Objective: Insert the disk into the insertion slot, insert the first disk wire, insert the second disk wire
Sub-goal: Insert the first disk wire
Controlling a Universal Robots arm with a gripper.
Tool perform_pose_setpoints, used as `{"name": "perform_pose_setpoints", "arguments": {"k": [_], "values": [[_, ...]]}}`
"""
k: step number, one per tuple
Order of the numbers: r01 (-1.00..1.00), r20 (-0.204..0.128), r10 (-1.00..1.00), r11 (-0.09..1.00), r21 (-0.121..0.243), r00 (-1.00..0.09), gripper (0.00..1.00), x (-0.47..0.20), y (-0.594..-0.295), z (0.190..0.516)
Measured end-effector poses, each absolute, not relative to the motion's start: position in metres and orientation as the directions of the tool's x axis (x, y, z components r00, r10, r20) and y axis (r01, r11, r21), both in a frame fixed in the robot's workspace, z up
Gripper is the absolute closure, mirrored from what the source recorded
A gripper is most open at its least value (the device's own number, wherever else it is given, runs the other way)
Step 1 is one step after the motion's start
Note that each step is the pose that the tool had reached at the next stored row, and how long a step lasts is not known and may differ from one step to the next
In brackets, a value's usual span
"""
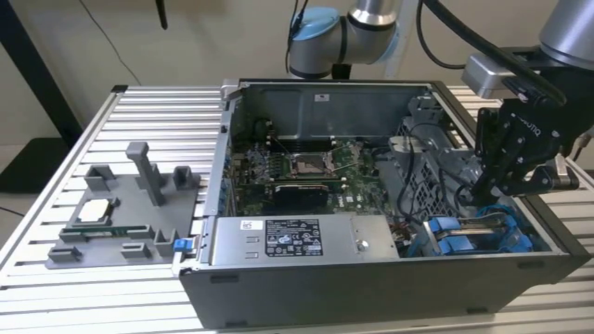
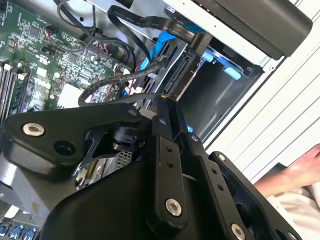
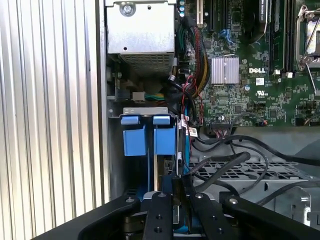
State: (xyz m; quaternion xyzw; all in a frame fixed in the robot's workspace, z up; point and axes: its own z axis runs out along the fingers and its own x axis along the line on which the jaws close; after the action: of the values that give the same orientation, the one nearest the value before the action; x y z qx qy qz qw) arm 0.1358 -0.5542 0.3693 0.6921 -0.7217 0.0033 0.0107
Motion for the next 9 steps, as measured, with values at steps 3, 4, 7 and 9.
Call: {"name": "perform_pose_setpoints", "arguments": {"k": [3,4,7,9], "values": [[-0.999,0.02,-0.999,0.042,0.01,-0.042,1.0,0.1358,-0.5542,0.3693],[-0.999,0.02,-0.999,0.042,0.01,-0.042,1.0,0.1357,-0.5546,0.3693],[-0.999,0.018,-0.999,0.042,0.01,-0.042,1.0,0.1358,-0.5563,0.3689],[-0.999,0.016,-0.999,0.042,0.01,-0.042,1.0,0.1358,-0.5584,0.3684]]}}
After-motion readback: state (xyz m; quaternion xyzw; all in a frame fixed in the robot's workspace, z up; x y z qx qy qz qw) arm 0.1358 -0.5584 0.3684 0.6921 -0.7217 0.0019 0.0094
